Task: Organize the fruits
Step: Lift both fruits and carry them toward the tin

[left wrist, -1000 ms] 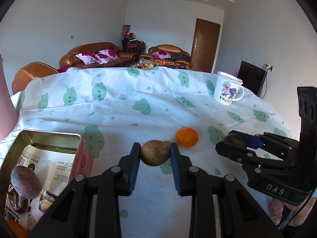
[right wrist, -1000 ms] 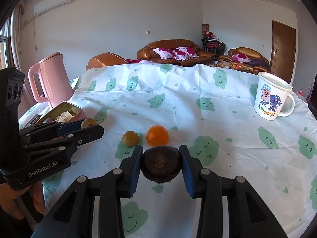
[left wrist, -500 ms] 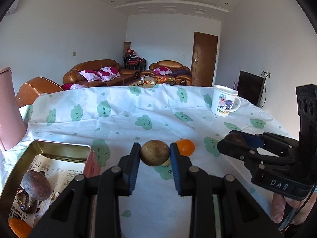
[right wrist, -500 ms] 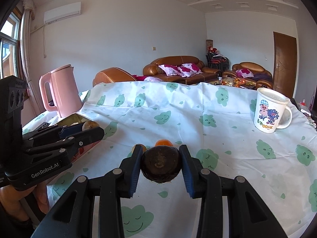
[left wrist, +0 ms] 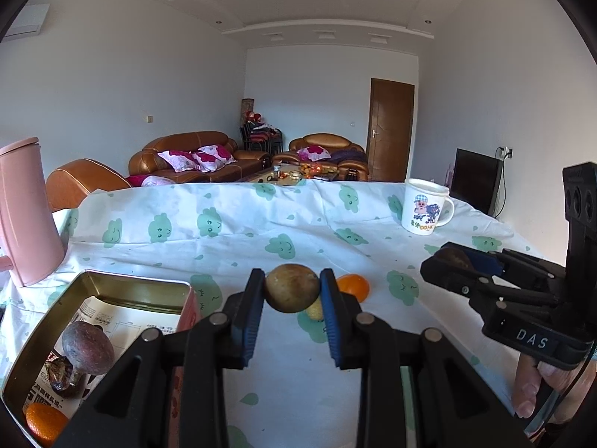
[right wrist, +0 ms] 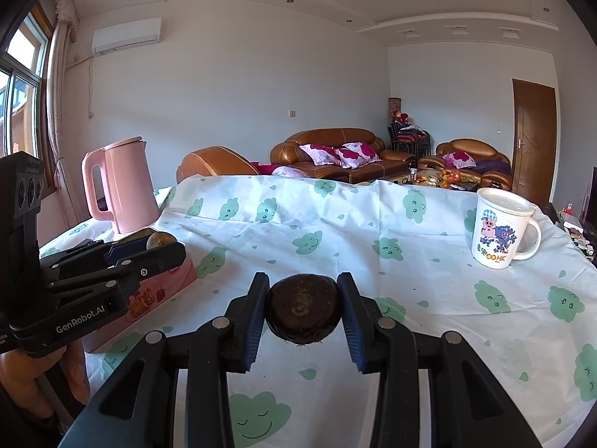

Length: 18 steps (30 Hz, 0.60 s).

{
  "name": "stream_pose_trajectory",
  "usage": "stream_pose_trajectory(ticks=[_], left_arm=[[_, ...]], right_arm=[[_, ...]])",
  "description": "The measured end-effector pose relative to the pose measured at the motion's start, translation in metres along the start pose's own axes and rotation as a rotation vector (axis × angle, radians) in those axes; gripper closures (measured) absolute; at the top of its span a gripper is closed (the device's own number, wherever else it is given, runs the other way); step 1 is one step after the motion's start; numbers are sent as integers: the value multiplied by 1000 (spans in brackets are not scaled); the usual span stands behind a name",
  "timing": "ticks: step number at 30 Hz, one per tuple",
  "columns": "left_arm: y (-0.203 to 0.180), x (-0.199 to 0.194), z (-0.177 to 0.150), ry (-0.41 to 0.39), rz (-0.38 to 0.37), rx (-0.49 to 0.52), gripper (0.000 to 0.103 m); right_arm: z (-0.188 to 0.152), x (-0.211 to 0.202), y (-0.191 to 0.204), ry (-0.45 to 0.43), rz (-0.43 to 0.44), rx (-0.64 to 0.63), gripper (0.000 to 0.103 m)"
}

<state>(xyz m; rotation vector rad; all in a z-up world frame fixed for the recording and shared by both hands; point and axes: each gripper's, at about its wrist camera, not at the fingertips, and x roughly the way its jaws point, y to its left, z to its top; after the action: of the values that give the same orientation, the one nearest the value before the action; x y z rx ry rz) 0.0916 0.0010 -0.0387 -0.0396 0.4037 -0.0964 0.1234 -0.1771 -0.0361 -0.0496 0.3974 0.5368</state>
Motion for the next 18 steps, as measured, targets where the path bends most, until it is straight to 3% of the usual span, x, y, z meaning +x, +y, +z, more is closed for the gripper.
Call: stream_pose_trajectory(ticks=[18], left_arm=[[0, -23, -4, -75, 29, 12, 72]], right_arm=[[-1, -13, 6, -69, -17, -37, 63]])
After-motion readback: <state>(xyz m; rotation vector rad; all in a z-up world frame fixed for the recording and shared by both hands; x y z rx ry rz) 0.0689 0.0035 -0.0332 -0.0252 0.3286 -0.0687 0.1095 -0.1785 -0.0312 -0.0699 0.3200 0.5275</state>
